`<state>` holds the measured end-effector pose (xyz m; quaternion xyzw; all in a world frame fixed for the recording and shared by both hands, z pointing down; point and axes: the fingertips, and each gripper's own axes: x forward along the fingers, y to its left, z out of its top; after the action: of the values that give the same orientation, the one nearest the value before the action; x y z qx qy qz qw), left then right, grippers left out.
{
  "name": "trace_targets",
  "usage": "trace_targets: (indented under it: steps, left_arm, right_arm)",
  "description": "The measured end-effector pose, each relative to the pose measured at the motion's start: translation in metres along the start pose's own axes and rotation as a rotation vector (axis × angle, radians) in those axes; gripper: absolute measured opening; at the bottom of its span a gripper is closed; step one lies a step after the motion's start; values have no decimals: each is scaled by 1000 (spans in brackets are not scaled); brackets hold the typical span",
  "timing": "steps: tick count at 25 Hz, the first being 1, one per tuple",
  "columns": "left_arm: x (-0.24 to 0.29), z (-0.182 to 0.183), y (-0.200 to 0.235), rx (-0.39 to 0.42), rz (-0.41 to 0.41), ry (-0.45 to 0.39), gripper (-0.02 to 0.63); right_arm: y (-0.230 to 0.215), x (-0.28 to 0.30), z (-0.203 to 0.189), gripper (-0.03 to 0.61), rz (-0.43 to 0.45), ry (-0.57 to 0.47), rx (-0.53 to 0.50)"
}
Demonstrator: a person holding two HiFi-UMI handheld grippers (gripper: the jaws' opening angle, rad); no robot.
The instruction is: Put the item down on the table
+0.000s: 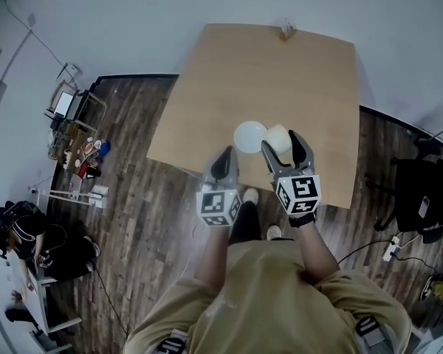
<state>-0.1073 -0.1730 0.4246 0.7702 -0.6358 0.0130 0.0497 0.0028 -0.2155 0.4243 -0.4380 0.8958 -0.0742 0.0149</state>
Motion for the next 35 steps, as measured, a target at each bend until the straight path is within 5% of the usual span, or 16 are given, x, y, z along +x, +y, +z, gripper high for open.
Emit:
trace_targets:
  steps: [16, 35]
  left_arm:
    - [147, -83, 61, -33, -85, 173, 2]
    - [191, -193, 126, -137, -55, 349, 2]
  right_arm:
    - [-66, 141, -86, 328, -47, 186, 32]
    - [-49, 212, -277, 328, 19, 603, -71]
